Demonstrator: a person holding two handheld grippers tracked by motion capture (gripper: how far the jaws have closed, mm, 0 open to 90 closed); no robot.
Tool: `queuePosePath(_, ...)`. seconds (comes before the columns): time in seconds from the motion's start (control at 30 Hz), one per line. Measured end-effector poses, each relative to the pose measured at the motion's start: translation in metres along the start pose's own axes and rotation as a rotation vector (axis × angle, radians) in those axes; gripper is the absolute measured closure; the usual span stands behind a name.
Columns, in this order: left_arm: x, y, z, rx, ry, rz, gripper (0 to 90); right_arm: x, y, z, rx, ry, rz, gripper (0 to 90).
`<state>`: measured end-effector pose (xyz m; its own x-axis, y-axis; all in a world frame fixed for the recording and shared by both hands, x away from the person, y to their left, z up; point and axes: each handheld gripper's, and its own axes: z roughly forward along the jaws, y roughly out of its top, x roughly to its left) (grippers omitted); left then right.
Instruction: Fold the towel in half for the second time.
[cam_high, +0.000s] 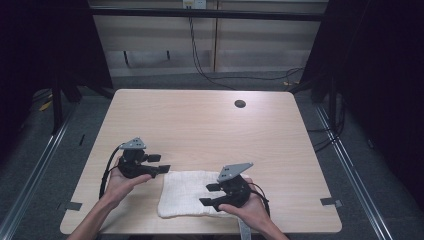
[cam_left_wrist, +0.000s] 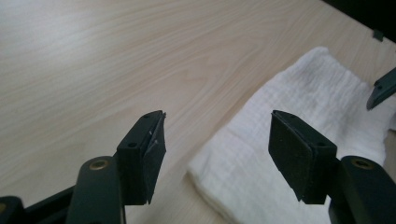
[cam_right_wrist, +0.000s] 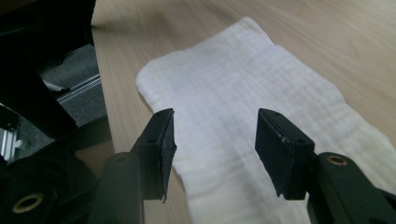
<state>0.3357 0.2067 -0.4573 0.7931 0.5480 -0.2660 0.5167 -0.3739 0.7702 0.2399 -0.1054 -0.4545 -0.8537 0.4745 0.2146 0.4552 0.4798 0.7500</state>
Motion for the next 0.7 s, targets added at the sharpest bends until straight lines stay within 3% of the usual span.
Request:
queuePosePath(0.07, 0.001, 0.001, 0.002, 0.017, 0.020, 0.011, 35.1, 0.001, 0.004, 0.002, -0.007, 0.005, -0.015, 47.8)
queuePosePath(0.13, 0.005, -0.002, 0.003, -0.001, 0.022, -0.008, 35.1, 0.002, 0.011, 0.005, -0.016, 0.022, -0.007, 48.9)
queuePosePath(0.2, 0.008, -0.005, 0.005, 0.027, 0.035, -0.004, 34.6, 0.006, 0.016, 0.012, -0.009, 0.034, -0.006, 49.7)
queuePosePath(0.37, 0.011, -0.009, 0.007, 0.036, 0.034, -0.014, 35.0, 0.021, 0.028, 0.043, 0.044, 0.107, -0.029, 50.8)
queuePosePath(0.47, 0.011, -0.012, 0.007, 0.044, 0.027, -0.013, 35.1, 0.024, 0.031, 0.054, 0.069, 0.111, -0.039, 50.9)
queuePosePath(0.6, 0.013, -0.012, 0.007, 0.037, 0.028, -0.017, 34.8, 0.030, 0.036, 0.079, 0.105, 0.149, -0.074, 53.0)
queuePosePath(0.7, 0.013, -0.013, 0.007, 0.042, 0.030, -0.013, 34.2, 0.032, 0.036, 0.093, 0.133, 0.142, -0.098, 52.1)
